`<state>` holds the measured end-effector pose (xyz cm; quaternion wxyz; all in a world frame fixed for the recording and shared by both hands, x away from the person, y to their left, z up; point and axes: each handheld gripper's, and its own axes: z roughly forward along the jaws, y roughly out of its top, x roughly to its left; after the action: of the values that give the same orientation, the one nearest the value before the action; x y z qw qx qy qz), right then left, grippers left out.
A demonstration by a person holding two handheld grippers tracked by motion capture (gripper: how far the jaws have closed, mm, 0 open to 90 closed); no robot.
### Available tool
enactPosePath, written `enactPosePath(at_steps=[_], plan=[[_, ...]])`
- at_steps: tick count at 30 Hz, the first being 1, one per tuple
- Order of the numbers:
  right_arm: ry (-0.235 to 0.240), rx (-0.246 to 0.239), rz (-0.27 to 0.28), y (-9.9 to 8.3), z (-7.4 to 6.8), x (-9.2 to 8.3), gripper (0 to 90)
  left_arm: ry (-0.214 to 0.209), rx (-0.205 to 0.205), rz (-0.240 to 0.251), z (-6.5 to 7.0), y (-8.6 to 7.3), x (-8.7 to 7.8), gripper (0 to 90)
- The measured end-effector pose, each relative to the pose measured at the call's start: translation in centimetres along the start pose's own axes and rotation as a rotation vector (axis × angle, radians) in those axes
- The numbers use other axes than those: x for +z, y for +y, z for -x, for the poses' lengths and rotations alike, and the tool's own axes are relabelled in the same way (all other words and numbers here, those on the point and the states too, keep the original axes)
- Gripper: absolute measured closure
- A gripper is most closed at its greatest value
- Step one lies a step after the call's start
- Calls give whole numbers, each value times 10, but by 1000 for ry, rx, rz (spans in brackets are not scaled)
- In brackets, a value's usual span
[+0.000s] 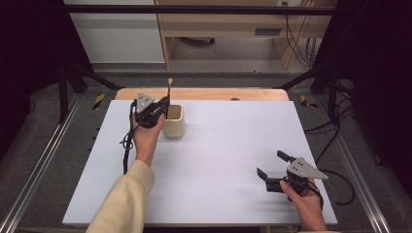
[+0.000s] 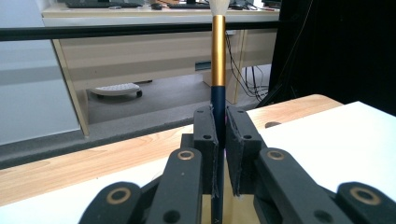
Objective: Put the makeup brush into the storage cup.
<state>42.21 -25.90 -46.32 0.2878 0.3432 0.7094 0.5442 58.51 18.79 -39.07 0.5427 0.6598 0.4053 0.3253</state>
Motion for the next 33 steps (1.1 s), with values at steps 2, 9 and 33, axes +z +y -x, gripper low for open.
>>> enactPosePath(at_steps=[2, 9, 33], plan=[[1, 0, 0, 0, 0, 0, 33, 0, 2, 1, 0, 0, 0, 827], [1, 1, 0, 0, 0, 0, 32, -2, 10, 2, 3, -3, -2, 827], [1, -1, 1, 0, 0, 0, 32, -14, 67, 8, 12, -6, -12, 686]])
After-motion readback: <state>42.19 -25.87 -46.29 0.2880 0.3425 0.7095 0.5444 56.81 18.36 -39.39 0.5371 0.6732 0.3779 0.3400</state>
